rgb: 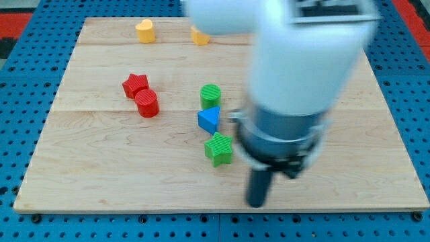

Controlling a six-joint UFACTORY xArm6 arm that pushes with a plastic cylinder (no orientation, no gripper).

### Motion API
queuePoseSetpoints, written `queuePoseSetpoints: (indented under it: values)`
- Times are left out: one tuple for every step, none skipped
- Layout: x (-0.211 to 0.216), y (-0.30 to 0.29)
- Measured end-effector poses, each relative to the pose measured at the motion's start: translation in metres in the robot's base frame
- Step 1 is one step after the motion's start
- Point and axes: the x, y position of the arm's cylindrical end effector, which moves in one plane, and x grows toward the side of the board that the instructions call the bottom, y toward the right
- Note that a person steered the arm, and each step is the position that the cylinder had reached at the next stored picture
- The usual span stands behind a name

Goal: Point your arm at the blue triangle

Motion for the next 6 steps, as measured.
queuePoseSetpoints:
  values:
    - [0.000, -0.034]
    - [0.000, -0.035]
    - [-0.019, -0.041]
    - [-0.055, -0.073]
    - [-0.060, -0.115]
    - [-0.092, -0.080]
